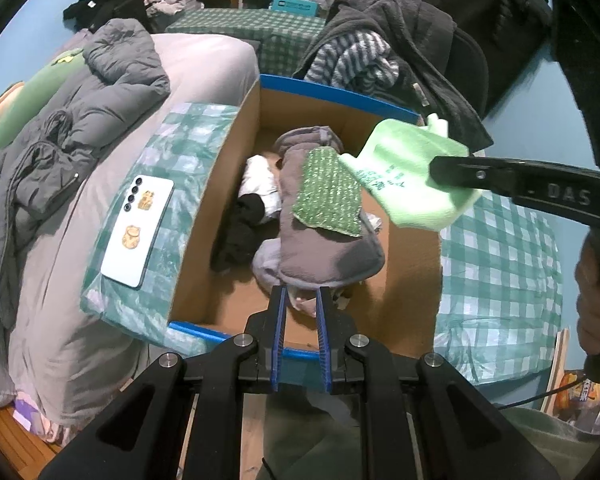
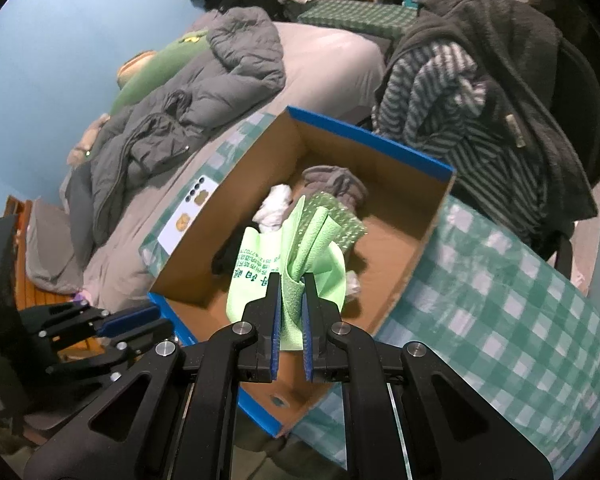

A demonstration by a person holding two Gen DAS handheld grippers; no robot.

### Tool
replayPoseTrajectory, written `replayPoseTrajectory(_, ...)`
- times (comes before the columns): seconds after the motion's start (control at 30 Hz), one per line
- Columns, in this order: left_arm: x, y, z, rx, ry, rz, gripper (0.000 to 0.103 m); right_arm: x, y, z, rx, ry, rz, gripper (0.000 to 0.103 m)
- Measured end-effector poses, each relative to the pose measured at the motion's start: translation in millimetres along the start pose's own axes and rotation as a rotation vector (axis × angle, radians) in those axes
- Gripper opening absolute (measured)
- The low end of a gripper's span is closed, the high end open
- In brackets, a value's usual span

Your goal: Organize soft objects

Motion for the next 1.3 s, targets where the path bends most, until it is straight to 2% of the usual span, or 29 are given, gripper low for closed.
replayPoseTrajectory(0.4,-6.7,-0.9,-8.9,-0.011,-0.048,0.005,0.015,8.5,56.1,-4.8,-0.131,-0.003,-0.026,0.01)
replayPoseTrajectory(0.5,-6.2,-1.4,-9.4,-0.014,-0.056,0.009,0.015,10.8,62.2,-9.2,-0.159,0.003,-0.039,0.016)
replayPoseTrajectory(0.57,-5.4,-1.6,-8.6,-0.014,-0.064,0.008,0.015,11.5,61.6,-11.5,-0.162,0.011,-0.038,0.032)
replayPoseTrajectory(0.6,-5.3,-2.0,-8.3,-0.014,-0.067,0.008,0.016,11.2,60.2,-12.0,-0.157,0.009,-0.038,0.036)
replayPoseTrajectory(0.67,-4.8,-3.1,-7.2,-0.014,-0.072,0.011,0.021,11.5,54.4,-13.2,-0.146,0.006,-0.047,0.047)
replayPoseTrajectory(0.83,1.1,-15.9,0.5,0.036,-0.074,0.016,0.044,9.5,35.5,-12.6,-0.115,-0.014,-0.063,0.058)
replayPoseTrajectory(0.97,7.2,-27.3,9.1,0.065,-0.068,0.019,0.048,9.0,10.2,-11.3,-0.069,-0.025,-0.073,0.059)
replayPoseTrajectory(1.03,9.4,-33.8,13.9,0.082,-0.069,0.027,0.058,9.7,-2.5,-10.6,-0.047,-0.023,-0.073,0.06)
replayPoseTrajectory(1.3,23.7,-51.6,29.3,0.129,-0.039,0.041,0.06,18.4,-58.9,-7.4,0.056,0.017,-0.081,0.061)
Point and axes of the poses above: each gripper's, at about its wrist camera, not at the fingertips, and y roughly the way its jaws point, x to its right, z to its top, the point moved 7 cm from there along y, roughly the way its jaws point, and after that the axes turned 6 degrees about y, right-handed, at the moved point
